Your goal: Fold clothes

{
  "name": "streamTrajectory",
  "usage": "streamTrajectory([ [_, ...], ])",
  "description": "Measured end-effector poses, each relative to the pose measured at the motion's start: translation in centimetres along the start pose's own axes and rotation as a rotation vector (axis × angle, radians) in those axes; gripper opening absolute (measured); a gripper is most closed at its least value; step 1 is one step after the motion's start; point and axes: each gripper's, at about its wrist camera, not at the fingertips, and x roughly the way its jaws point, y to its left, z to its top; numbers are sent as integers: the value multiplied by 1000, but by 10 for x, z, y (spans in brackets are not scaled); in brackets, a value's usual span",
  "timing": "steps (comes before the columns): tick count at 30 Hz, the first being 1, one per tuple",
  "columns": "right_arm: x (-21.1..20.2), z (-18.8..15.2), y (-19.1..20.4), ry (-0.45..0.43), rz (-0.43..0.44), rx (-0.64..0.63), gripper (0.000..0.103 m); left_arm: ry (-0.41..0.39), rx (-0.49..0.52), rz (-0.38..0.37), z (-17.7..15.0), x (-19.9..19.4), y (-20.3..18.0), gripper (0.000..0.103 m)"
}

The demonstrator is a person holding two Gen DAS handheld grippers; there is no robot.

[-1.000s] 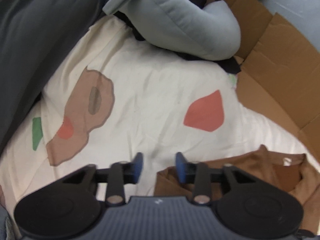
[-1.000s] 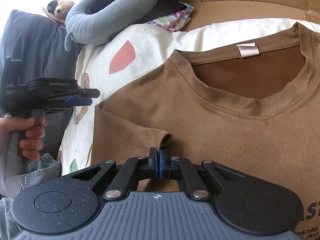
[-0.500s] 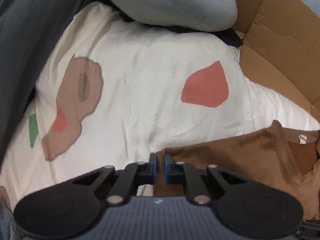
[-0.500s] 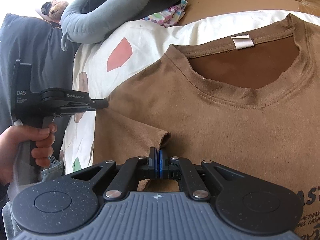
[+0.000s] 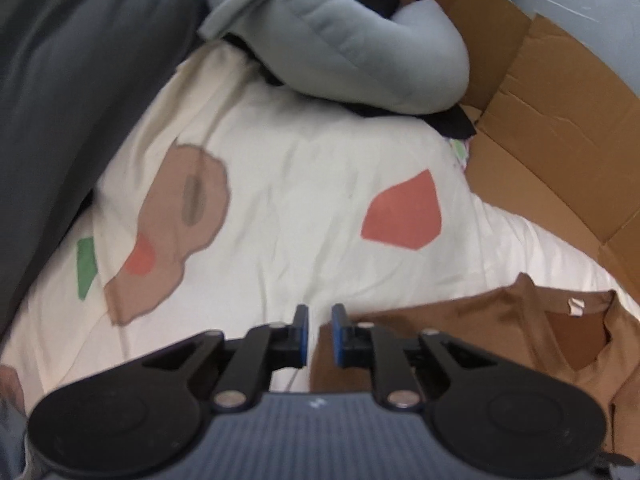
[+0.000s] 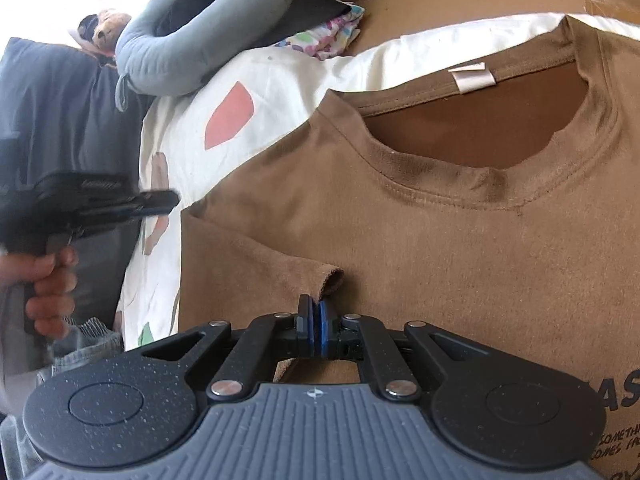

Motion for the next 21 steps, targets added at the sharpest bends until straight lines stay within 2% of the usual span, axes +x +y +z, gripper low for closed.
streamTrajectory([
  [2, 2, 0, -3, -1, -5, 12, 8, 7, 16, -16, -4, -2, 3, 13],
  [9, 10, 3, -15, -34, 14, 96, 8, 41, 20, -77, -24, 5, 1, 11],
  [12, 8, 5, -11, -42, 9, 59, 1, 40, 17, -82, -26, 13, -2, 11],
  [16, -2, 7, -3, -62, 9, -5, 0, 23, -12, -99, -23, 21, -4, 11],
  [21, 0, 5, -5, -70, -23, -32, 0, 4, 1, -75, -19, 33, -7, 7],
])
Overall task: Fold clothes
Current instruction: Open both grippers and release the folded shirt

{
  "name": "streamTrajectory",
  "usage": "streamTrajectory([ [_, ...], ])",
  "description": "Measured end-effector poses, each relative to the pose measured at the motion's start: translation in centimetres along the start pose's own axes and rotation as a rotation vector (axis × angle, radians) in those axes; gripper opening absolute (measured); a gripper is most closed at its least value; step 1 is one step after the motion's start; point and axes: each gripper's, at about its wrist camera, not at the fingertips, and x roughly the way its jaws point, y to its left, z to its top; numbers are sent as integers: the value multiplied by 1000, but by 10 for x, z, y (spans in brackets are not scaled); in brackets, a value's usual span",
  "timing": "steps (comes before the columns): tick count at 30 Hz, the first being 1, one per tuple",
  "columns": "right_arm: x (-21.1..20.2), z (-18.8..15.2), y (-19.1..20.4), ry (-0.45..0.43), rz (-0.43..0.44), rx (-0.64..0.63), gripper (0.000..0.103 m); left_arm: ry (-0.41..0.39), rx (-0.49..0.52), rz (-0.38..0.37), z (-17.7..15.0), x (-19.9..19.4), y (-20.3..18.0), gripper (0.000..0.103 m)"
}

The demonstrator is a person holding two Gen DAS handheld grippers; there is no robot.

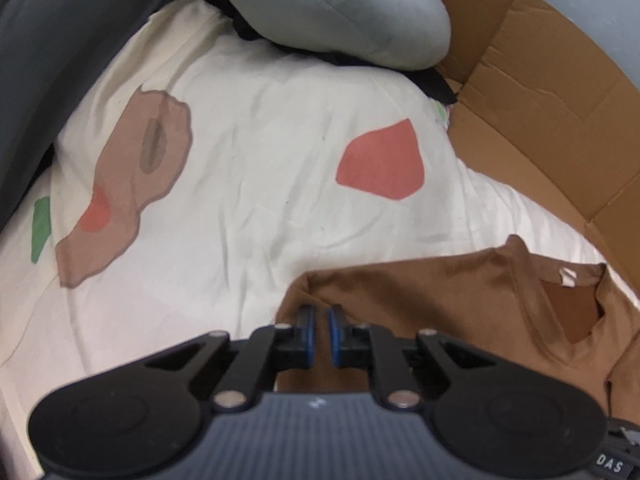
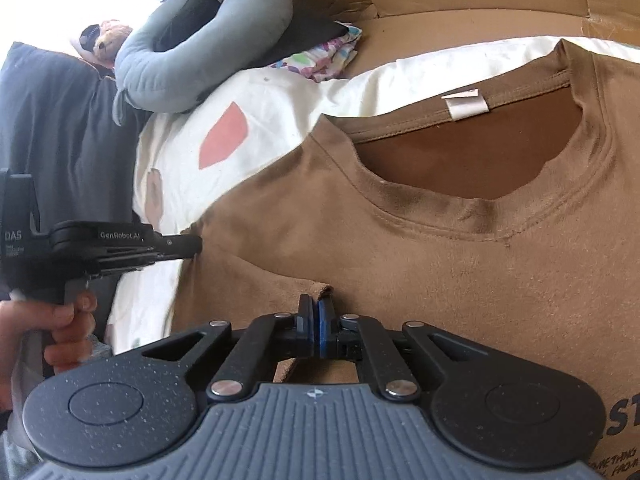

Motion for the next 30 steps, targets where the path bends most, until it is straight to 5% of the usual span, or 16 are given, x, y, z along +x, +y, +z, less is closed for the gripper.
streamTrajectory([
  [8, 2, -2, -1, -4, -16, -8, 1, -28, -18, 19, 2, 1, 0, 3],
  [15, -12, -1, -7, -25, -18, 47, 28, -50, 9, 6, -7, -31, 1, 22],
  [21, -22, 0, -3, -5, -2, 20, 28, -46, -19, 5, -40, -66, 2, 27],
  [30, -51, 3, 3, 13, -7, -32, 28, -32, -193, -14, -92, -113, 7, 36],
])
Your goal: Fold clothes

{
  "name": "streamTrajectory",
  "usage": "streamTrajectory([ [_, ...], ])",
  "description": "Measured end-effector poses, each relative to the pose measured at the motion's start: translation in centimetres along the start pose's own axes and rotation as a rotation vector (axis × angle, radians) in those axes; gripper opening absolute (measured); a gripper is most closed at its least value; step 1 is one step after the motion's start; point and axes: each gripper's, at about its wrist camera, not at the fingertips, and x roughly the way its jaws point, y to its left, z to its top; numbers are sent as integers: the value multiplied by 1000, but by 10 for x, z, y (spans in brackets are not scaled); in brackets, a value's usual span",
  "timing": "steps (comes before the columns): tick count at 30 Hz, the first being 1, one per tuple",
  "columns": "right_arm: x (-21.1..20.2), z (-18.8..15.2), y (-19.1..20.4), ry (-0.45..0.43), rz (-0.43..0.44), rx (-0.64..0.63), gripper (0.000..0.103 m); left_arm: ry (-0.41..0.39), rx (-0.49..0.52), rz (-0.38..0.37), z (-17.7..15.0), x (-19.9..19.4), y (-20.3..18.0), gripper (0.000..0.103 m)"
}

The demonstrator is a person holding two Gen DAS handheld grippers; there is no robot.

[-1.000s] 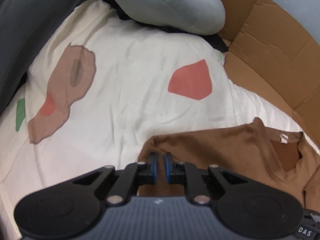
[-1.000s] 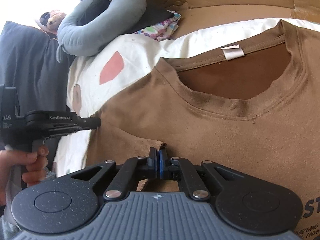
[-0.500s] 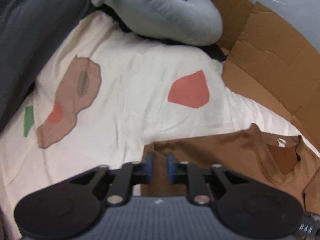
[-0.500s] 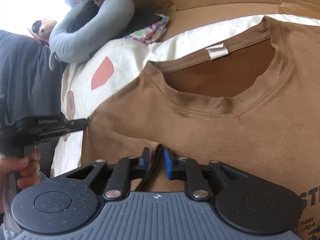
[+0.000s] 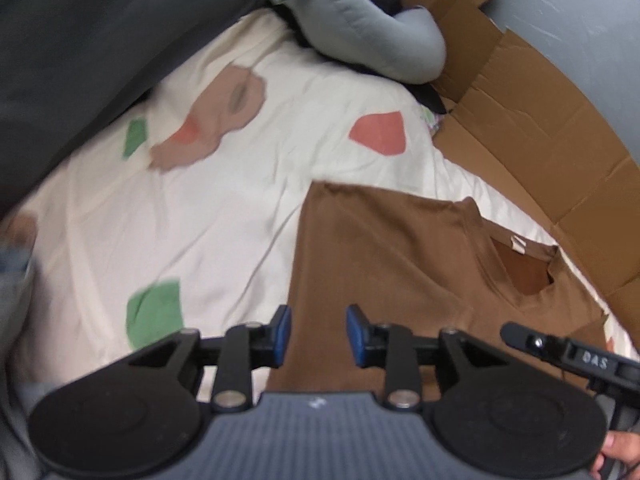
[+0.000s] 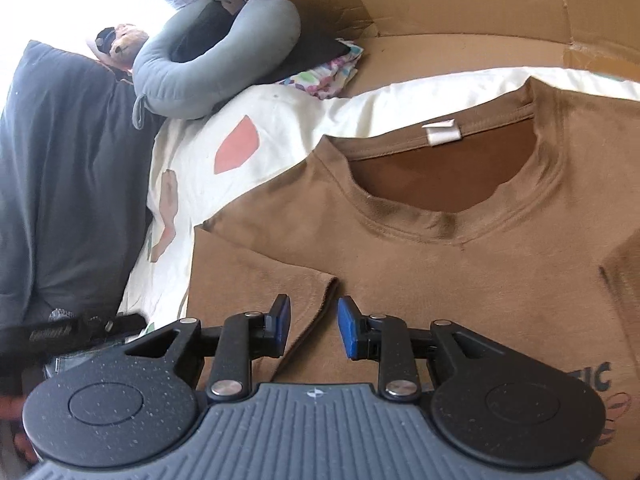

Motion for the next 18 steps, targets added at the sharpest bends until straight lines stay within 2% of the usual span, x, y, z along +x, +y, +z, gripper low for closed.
streamTrajectory([
  [7, 3, -4, -2, 34, 9, -13, 28, -17, -176, -37, -45, -8, 6, 37],
  [12, 10, -5, -4, 32, 23, -3, 28, -12, -206, -34, -70, 1, -1, 37],
  [18, 24, -5, -3, 39, 38, -4, 28, 44, -223, -44, -87, 22, -8, 36],
])
